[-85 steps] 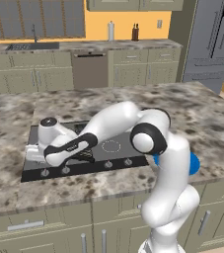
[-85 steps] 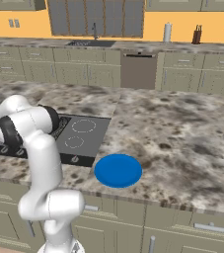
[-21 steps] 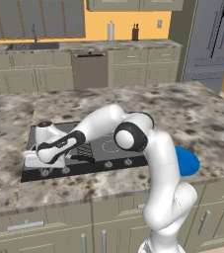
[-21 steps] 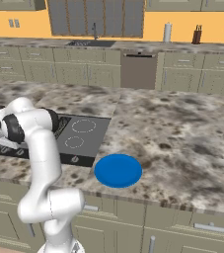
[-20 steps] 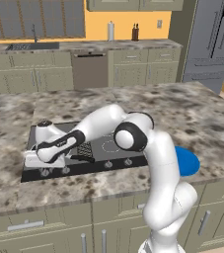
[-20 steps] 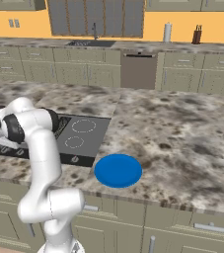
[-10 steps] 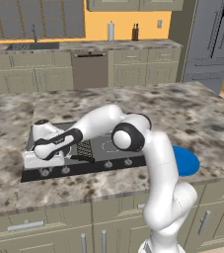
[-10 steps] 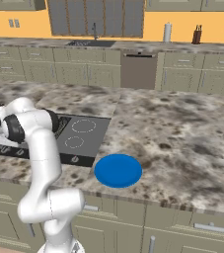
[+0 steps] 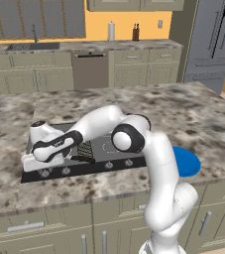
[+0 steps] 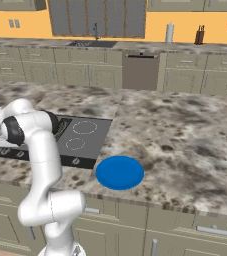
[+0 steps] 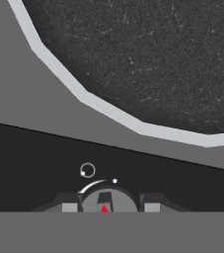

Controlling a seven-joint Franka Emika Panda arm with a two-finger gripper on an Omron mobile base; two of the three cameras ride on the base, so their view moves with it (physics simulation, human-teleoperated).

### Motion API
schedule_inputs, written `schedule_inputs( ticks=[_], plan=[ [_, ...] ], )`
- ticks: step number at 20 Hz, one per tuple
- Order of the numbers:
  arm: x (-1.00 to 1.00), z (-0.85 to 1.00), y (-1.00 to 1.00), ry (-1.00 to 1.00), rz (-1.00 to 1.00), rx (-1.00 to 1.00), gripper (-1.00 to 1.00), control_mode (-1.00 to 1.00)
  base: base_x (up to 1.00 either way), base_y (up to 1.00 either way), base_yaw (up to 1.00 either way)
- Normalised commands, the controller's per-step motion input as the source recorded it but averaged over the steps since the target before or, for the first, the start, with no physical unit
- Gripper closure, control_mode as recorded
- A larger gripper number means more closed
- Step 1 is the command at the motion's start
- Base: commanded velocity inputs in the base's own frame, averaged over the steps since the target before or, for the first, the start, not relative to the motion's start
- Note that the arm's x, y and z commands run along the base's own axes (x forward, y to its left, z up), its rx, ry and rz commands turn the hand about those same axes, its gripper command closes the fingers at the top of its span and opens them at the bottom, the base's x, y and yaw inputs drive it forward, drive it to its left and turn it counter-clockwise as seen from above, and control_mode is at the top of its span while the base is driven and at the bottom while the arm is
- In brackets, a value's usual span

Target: Pick the croissant and place it on the pan. Then turn on the stove to warm the croissant.

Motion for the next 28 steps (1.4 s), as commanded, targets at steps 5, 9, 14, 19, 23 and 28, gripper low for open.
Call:
schedule_inputs(
  ticks=[5,9,14,19,23,28],
  plan=[
    [-0.45,-0.23,0.00,-0.07,0.23,0.00,1.00,-1.00,0.00,0.00,0.00],
    [-0.41,-0.29,-0.04,-0.06,0.26,0.00,1.00,-1.00,0.00,0.00,0.00],
    [-0.39,-0.33,-0.20,0.00,0.27,0.06,1.00,-1.00,0.00,0.00,0.00],
    [-0.47,-0.41,-0.16,0.01,0.29,0.09,1.00,-1.00,0.00,0.00,0.00],
    [-0.43,-0.39,0.00,0.02,0.32,0.04,1.00,-1.00,0.00,0.00,0.00],
    [-0.41,-0.47,0.00,0.00,0.37,0.00,1.00,-1.00,0.00,0.00,0.00]
  ],
)
